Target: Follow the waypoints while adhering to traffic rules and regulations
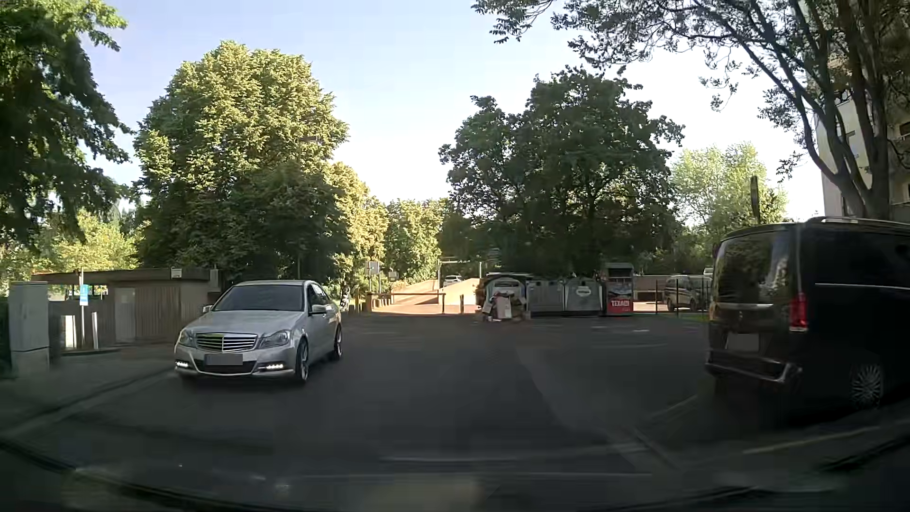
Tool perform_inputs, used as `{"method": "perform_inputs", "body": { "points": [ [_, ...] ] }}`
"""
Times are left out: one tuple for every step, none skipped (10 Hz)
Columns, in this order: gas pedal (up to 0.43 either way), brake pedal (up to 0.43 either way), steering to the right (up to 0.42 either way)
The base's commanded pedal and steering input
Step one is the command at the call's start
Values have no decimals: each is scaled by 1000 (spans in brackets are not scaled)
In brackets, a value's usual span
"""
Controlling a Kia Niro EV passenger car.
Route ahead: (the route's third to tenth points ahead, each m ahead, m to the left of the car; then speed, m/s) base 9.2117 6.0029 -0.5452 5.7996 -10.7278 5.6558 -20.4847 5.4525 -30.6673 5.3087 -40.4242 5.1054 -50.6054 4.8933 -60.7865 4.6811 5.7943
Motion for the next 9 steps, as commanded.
{"method": "perform_inputs", "body": {
  "points": [
    [0,183,16],
    [0,189,25],
    [0,195,45],
    [0,201,68],
    [0,201,93],
    [0,201,116],
    [0,201,143],
    [0,201,175],
    [0,201,202]
  ]
}}
